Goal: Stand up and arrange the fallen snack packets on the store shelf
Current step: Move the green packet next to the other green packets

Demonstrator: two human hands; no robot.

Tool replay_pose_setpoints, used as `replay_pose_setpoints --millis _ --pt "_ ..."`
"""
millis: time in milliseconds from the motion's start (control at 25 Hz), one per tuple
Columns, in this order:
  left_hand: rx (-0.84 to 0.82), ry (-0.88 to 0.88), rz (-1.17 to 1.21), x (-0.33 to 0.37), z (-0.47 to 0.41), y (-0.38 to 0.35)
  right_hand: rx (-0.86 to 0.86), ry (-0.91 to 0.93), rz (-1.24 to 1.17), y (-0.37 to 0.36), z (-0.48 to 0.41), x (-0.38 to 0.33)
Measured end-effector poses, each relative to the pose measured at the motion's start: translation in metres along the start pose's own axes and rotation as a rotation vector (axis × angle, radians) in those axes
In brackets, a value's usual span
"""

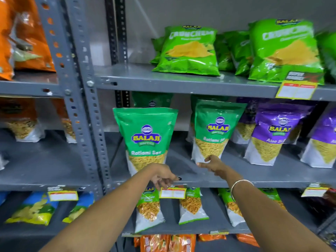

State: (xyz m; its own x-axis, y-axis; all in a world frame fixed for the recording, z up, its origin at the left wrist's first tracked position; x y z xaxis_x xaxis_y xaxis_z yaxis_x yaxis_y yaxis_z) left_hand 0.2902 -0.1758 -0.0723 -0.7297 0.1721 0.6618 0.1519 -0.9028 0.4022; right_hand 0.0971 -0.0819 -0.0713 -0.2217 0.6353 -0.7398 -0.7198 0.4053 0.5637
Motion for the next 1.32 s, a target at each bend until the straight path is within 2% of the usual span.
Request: replay_pose_setpoints --millis 80,160,240,320,440,560,640,800,920,1320 --pt "0.137 -0.168 0.097 0.027 -0.023 -0.015 0.071 0.030 -0.049 0.032 -0.013 0.021" --pt "0.366 -0.266 0.182 0.052 -0.052 -0.025 0.130 0.055 -0.082 0.065 -0.028 0.038" --pt "0.611 -0.287 0.179 0.073 -0.079 -0.029 0.115 0.075 -0.123 0.089 -0.049 0.050" --pt "0.747 -0.281 0.203 0.088 -0.095 -0.028 0.046 0.112 -0.182 0.101 -0.073 0.055" --pt "0.792 -0.251 0.254 0.093 -0.125 -0.016 -0.077 0.164 -0.250 0.102 -0.105 0.052" --pt "0.756 -0.221 0.225 0.089 -0.142 -0.012 -0.162 0.167 -0.255 0.089 -0.123 0.052" --pt "0.776 -0.247 0.308 0.095 -0.144 -0.018 -0.203 0.202 -0.296 0.081 -0.128 0.051" --pt "0.835 -0.310 0.375 0.100 -0.140 -0.024 -0.168 0.214 -0.336 0.076 -0.130 0.052" --pt "0.840 -0.295 0.382 0.098 -0.131 -0.034 -0.165 0.212 -0.335 0.079 -0.120 0.058" --pt "0.862 -0.280 0.248 0.092 -0.092 -0.076 -0.145 0.226 -0.184 0.095 -0.062 0.075"
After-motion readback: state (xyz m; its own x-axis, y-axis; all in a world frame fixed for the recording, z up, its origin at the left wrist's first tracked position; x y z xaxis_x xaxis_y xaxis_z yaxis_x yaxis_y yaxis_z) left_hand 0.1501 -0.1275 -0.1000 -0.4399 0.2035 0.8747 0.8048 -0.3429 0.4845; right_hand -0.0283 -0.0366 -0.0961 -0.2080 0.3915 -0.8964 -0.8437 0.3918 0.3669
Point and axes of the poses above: each hand's wrist, its own z-axis away from the middle knuckle, its own y-axis out of the back of the hand, x = y × z, the point moved 2 cm from there along -z, towards the middle knuckle, and after that the axes turned 7 degrees about -y, right-handed, at the moved point
